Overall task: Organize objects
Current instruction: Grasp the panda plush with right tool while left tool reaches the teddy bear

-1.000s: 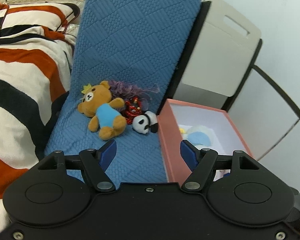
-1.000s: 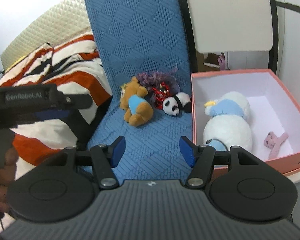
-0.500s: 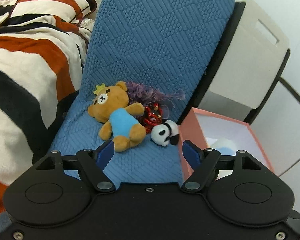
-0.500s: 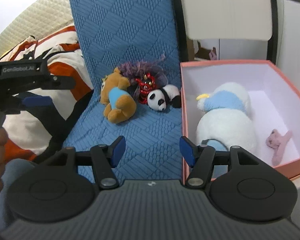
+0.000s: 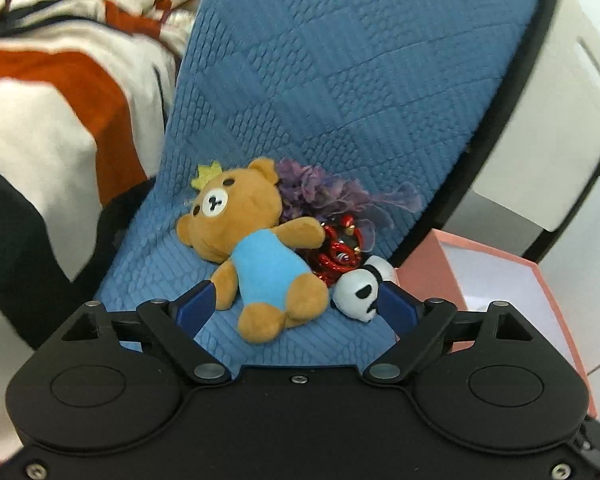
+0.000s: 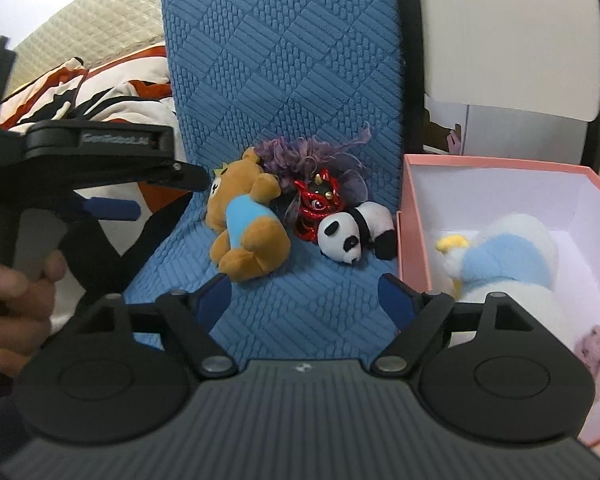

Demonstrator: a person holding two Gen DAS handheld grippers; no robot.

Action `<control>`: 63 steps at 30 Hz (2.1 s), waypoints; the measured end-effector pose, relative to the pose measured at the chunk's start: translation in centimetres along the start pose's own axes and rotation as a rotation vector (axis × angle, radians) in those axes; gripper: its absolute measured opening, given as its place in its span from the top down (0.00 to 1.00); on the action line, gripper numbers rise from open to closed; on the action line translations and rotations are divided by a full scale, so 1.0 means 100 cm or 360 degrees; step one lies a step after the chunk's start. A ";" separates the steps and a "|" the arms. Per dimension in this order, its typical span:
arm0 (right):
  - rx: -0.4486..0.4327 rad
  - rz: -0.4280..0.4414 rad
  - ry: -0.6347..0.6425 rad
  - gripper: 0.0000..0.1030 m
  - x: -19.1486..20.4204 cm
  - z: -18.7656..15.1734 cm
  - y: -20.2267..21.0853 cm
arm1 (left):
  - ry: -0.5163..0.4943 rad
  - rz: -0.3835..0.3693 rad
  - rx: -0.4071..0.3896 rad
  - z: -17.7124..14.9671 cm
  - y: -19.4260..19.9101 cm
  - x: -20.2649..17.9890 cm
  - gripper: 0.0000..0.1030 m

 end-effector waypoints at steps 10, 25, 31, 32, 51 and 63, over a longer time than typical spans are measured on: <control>-0.0023 -0.0044 0.0115 0.30 0.008 0.016 -0.051 | 0.0088 -0.0023 0.0158 0.008 -0.065 0.030 0.15; 0.0156 -0.0146 0.0293 0.45 0.012 0.042 -0.137 | 0.0178 -0.0020 0.0360 0.024 -0.129 0.046 0.15; 0.0205 -0.0192 0.0265 0.45 0.004 0.050 -0.157 | 0.0210 -0.0036 0.0401 0.026 -0.142 0.048 0.15; 0.0225 -0.0209 0.0291 0.45 0.005 0.048 -0.162 | 0.0217 -0.0036 0.0407 0.026 -0.143 0.049 0.15; 0.0318 -0.0297 0.0288 0.55 0.002 0.050 -0.187 | 0.0344 -0.0064 0.0463 0.021 -0.149 0.055 0.13; 0.0303 -0.0246 0.0353 0.55 0.011 0.041 -0.159 | 0.0583 -0.0141 0.0532 0.009 -0.139 0.077 0.13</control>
Point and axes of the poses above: each gripper's, at about its wrist camera, not at the fingertips, and y roughly against the way its jaws point, x to its left, z to its top, the point moved 1 cm from there along -y, roughly the way its jaws point, and after that the axes turned 4 degrees about -z, right-handed, at the moved point
